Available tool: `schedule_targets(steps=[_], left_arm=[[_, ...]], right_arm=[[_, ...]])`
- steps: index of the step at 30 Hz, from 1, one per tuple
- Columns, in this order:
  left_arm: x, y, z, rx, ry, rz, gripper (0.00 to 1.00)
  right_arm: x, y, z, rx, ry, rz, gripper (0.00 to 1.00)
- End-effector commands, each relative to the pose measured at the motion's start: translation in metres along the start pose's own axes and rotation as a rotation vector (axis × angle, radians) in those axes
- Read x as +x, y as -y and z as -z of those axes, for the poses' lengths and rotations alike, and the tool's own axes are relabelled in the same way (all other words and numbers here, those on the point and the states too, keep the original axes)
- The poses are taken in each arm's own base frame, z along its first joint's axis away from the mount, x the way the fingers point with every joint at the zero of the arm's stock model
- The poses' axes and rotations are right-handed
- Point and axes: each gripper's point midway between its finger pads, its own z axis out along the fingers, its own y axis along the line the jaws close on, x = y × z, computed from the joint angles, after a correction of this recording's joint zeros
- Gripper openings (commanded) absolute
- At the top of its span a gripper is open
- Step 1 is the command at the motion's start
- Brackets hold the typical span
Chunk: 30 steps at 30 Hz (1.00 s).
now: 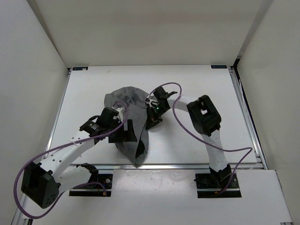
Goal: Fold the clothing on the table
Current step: Flatten the skirt out
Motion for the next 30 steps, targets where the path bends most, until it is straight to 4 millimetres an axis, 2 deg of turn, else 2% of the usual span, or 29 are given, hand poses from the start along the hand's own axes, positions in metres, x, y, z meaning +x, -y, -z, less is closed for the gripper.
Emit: schedule_targets(steps=[1,2,4,5,6,7,8,10,11,12,13,15,17,18,19,20,21,22,23,24,25,26,27,28,30], left_arm=[[-0.006,0.013,0.001,0.045,0.020,-0.018,0.99],[-0.009,0.014,0.001,0.052,0.027,-0.023,0.98],[-0.006,0.012,-0.003,0.048,0.013,-0.022,0.99],[-0.007,0.014,-0.003,0.050,0.014,-0.027,0.99],[-0.008,0.015,-0.006,0.047,0.009,-0.036,0.99],[-0.006,0.016,-0.008,0.048,-0.002,-0.045,0.99],[-0.005,0.015,-0.012,0.048,-0.015,-0.039,0.98],[-0.008,0.021,-0.014,0.058,-0.006,-0.058,0.99],[-0.007,0.022,-0.018,0.058,-0.014,-0.070,0.98],[-0.007,0.024,-0.021,0.061,-0.022,-0.064,0.99],[-0.008,0.028,-0.020,0.068,-0.025,-0.069,0.99],[-0.009,0.030,-0.025,0.065,-0.032,-0.085,0.98],[-0.014,0.036,-0.027,0.070,-0.032,-0.107,0.99],[-0.011,0.036,-0.029,0.064,-0.048,-0.115,0.98],[-0.012,0.037,-0.032,0.060,-0.061,-0.123,0.99],[-0.012,0.038,-0.033,0.059,-0.066,-0.135,0.99],[-0.011,0.040,-0.034,0.063,-0.075,-0.138,0.99],[-0.013,0.043,-0.035,0.064,-0.073,-0.144,0.99],[-0.013,0.047,-0.035,0.073,-0.075,-0.150,0.99],[-0.013,0.050,-0.035,0.078,-0.074,-0.153,0.99],[-0.013,0.052,-0.034,0.085,-0.076,-0.152,0.99],[-0.015,0.051,-0.034,0.081,-0.068,-0.150,0.99],[-0.016,0.054,-0.032,0.091,-0.063,-0.139,0.99],[-0.016,0.051,-0.032,0.088,-0.066,-0.132,0.99],[-0.015,0.049,-0.031,0.089,-0.074,-0.135,0.99]], right_arm=[[-0.024,0.005,0.047,0.059,0.136,0.025,0.00],[-0.021,0.015,0.051,0.093,0.147,0.016,0.00],[-0.025,0.026,0.084,0.137,0.229,-0.009,0.00],[-0.016,0.038,0.088,0.171,0.229,-0.032,0.00],[-0.012,0.046,0.101,0.196,0.256,-0.049,0.01],[-0.012,0.049,0.116,0.205,0.295,-0.056,0.00],[-0.003,0.059,0.122,0.221,0.297,-0.084,0.00],[0.009,0.066,0.135,0.218,0.319,-0.122,0.04],[0.021,0.070,0.136,0.214,0.303,-0.134,0.21],[0.021,0.069,0.141,0.201,0.311,-0.145,0.32],[0.021,0.070,0.147,0.211,0.325,-0.143,0.35],[0.024,0.073,0.156,0.256,0.350,-0.126,0.51],[0.015,0.075,0.173,0.283,0.387,-0.096,0.58],[0.008,0.069,0.181,0.284,0.407,-0.080,0.57],[0.000,0.070,0.190,0.295,0.406,-0.065,0.57],[-0.005,0.078,0.190,0.299,0.398,-0.074,0.56],[-0.018,0.073,0.201,0.308,0.412,-0.044,0.56],[-0.029,0.077,0.207,0.322,0.415,-0.034,0.55],[-0.033,0.086,0.201,0.322,0.392,-0.040,0.55],[-0.045,0.087,0.201,0.338,0.382,-0.011,0.53],[-0.058,0.085,0.211,0.358,0.398,0.019,0.52],[-0.061,0.094,0.202,0.362,0.365,0.007,0.52],[-0.072,0.098,0.202,0.367,0.359,0.024,0.51],[-0.083,0.091,0.210,0.365,0.379,0.057,0.50],[-0.093,0.100,0.198,0.350,0.354,0.067,0.49]])
